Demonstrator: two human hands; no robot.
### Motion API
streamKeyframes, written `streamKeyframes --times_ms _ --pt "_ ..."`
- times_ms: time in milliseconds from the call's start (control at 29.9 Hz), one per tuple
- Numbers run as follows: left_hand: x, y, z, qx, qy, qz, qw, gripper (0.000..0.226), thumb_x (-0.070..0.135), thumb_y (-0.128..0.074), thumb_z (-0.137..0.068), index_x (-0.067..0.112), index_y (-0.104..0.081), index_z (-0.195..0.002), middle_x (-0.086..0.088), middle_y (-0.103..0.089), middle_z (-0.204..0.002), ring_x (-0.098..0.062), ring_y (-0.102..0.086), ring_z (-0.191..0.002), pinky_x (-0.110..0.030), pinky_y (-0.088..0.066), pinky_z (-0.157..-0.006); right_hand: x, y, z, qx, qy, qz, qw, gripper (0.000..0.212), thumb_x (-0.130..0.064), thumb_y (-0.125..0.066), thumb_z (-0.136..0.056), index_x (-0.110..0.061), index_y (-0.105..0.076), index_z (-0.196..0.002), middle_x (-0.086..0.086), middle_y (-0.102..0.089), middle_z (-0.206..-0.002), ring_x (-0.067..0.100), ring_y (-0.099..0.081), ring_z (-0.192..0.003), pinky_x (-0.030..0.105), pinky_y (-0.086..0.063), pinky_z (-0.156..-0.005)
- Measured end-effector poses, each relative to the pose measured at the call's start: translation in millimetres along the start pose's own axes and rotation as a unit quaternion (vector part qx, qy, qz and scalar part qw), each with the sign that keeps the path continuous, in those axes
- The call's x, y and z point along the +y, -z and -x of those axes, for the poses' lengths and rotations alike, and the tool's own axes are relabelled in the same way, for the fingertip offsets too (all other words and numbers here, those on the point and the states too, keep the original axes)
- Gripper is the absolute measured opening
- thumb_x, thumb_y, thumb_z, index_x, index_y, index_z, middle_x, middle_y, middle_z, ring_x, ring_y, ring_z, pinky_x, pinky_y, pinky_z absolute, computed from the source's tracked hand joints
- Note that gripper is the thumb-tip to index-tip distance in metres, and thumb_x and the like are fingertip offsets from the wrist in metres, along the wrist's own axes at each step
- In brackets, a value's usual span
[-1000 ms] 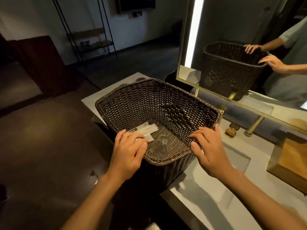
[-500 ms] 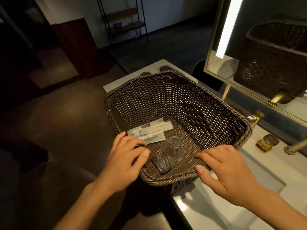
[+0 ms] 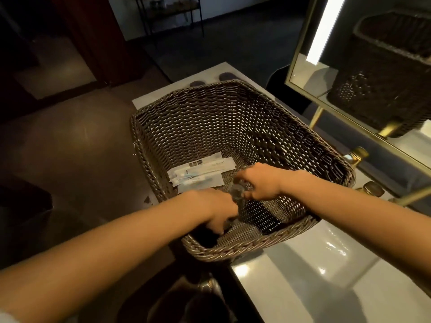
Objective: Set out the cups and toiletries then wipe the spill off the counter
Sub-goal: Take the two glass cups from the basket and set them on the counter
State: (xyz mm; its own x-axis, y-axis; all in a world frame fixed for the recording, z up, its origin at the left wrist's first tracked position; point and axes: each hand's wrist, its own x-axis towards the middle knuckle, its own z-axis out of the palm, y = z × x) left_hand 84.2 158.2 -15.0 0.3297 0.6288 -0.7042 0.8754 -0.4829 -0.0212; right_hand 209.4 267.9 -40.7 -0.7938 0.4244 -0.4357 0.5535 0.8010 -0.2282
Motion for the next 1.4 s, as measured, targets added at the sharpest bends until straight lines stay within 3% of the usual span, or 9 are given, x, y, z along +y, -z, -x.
streamKeyframes --times_ms 200,301,568,701,868,969,1035,1269,1403 --pt "10 -10 -57 -0.09 -0.042 -0.125 0.987 0.037 0.021 -0.055 -0.102 0.009 -0.058 -0.137 -0.015 -0.061 -0.134 -0.036 -0.06 -0.122 -0.039 -0.047 -0.079 14 -7 -40 -0.066 -0.031 0.017 0.997 0.084 -0.02 -0.081 -0.082 -0.029 -0.037 -0.153 0.012 -0.05 -0.145 0.03 -0.05 -0.131 0.041 -0.045 -0.111" --pt "13 -24 -76 -0.108 -0.016 -0.145 0.983 0.043 0.028 -0.031 -0.111 0.008 -0.056 -0.14 -0.012 -0.06 -0.141 -0.032 -0.057 -0.128 -0.039 -0.047 -0.087 21 -10 -54 -0.077 -0.042 -0.007 0.996 0.082 -0.017 -0.082 -0.081 -0.029 -0.042 -0.151 0.01 -0.05 -0.146 0.029 -0.051 -0.132 0.039 -0.043 -0.113" --pt "6 -28 -110 -0.111 -0.009 -0.112 0.987 0.042 0.027 -0.034 -0.111 0.009 -0.053 -0.143 -0.011 -0.052 -0.148 -0.031 -0.05 -0.137 -0.041 -0.049 -0.099 22 -22 -73 -0.094 0.002 -0.007 0.996 0.074 -0.02 -0.085 -0.078 -0.028 -0.052 -0.144 0.006 -0.06 -0.138 0.027 -0.055 -0.128 0.04 -0.042 -0.113" --pt "-7 -25 -114 -0.112 -0.01 -0.062 0.992 0.039 0.028 -0.041 -0.108 0.009 -0.055 -0.139 -0.012 -0.057 -0.139 -0.029 -0.057 -0.123 -0.04 -0.049 -0.101 18 -23 -79 -0.108 0.006 -0.004 0.994 0.065 -0.014 -0.08 -0.081 -0.022 -0.054 -0.141 0.009 -0.061 -0.129 0.029 -0.057 -0.121 0.041 -0.046 -0.109" --pt "-43 -13 -100 -0.103 0.037 0.039 0.993 0.023 0.036 -0.059 -0.098 0.018 -0.069 -0.11 -0.001 -0.065 -0.089 -0.019 -0.056 -0.091 -0.032 -0.05 -0.087 19 -21 -74 -0.103 0.021 0.013 0.994 0.038 -0.016 -0.074 -0.084 -0.017 -0.06 -0.119 0.006 -0.064 -0.102 0.028 -0.062 -0.106 0.034 -0.05 -0.09" --pt "-74 16 -74 -0.159 0.012 0.016 0.987 0.049 0.025 -0.073 -0.087 0.023 -0.059 -0.133 0.0 -0.061 -0.095 -0.026 -0.061 -0.1 -0.034 -0.045 -0.072 19 -25 -69 -0.107 0.008 -0.009 0.994 0.03 -0.011 -0.071 -0.087 -0.016 -0.06 -0.114 0.005 -0.064 -0.1 0.028 -0.064 -0.105 0.032 -0.052 -0.09" --pt "-91 29 -53 -0.112 -0.001 0.025 0.993 0.068 0.029 -0.08 -0.082 0.031 -0.049 -0.143 0.001 -0.057 -0.097 -0.024 -0.057 -0.097 -0.031 -0.043 -0.067 19 -25 -66 -0.124 0.001 -0.02 0.992 0.047 -0.007 -0.07 -0.086 -0.012 -0.056 -0.13 0.01 -0.065 -0.114 0.028 -0.064 -0.109 0.036 -0.052 -0.099" --pt "-117 29 -4 0.081 0.068 0.236 0.966 0.082 0.048 -0.079 -0.082 0.044 -0.036 -0.151 -0.001 -0.058 -0.137 -0.02 -0.051 -0.114 -0.037 -0.046 -0.101 8 -12 -70 -0.174 -0.022 0.016 0.984 0.038 -0.005 -0.068 -0.085 -0.005 -0.057 -0.121 0.017 -0.06 -0.12 0.033 -0.06 -0.114 0.04 -0.052 -0.101" --pt "-114 25 12 0.153 0.078 0.298 0.939 0.08 0.047 -0.08 -0.08 0.046 -0.038 -0.148 0.003 -0.06 -0.129 -0.015 -0.052 -0.104 -0.031 -0.042 -0.088 6 6 -63 -0.179 -0.029 0.022 0.983 0.038 -0.006 -0.064 -0.089 -0.006 -0.056 -0.126 0.014 -0.062 -0.118 0.029 -0.061 -0.112 0.033 -0.051 -0.098"
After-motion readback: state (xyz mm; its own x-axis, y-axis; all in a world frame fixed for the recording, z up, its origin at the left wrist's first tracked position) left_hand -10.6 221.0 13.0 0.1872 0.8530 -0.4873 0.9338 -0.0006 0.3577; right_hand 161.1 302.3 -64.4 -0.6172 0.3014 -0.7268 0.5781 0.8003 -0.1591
